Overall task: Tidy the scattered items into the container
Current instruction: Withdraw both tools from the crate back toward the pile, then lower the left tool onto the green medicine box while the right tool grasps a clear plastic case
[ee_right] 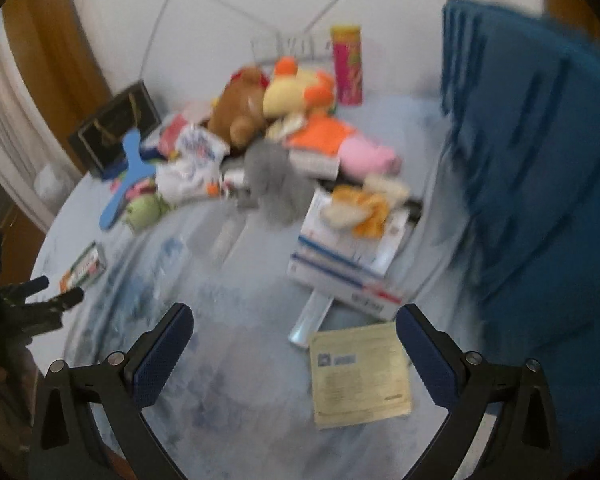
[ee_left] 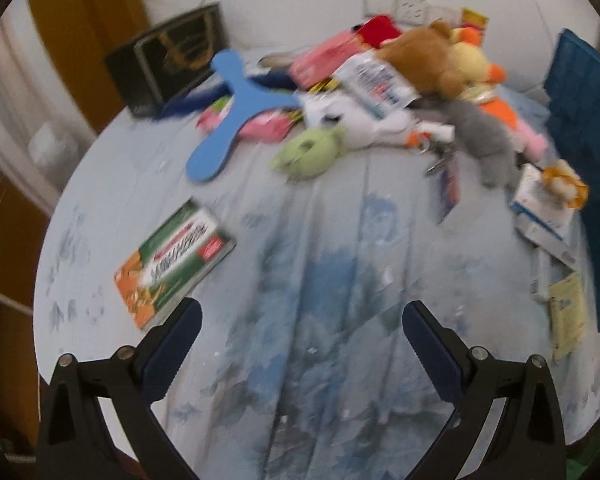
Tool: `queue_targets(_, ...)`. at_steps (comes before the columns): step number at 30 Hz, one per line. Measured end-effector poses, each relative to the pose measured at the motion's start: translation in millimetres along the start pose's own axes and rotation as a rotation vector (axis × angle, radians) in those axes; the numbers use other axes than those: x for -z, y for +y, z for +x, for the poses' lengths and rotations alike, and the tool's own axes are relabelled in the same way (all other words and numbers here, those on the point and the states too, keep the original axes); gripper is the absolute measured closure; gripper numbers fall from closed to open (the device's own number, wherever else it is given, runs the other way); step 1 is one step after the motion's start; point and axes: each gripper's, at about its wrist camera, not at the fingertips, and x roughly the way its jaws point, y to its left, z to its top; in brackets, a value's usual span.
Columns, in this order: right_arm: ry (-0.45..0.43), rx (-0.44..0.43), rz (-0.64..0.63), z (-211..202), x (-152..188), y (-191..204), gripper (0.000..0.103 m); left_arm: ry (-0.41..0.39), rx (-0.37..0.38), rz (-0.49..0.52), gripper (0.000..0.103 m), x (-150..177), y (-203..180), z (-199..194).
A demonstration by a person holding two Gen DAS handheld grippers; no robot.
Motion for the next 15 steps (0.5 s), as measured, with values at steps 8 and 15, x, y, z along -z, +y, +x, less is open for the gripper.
queue_targets(8,0.095,-0.023,-0.016,51,-8,31,0.0,-0.025,-0.057,-0.059,0.0,-7,66,13)
queue_targets(15,0.117,-0.012,0.017,83,-12,80,0.0,-0.003,-0.034,0.06,0.0,-28,116,50)
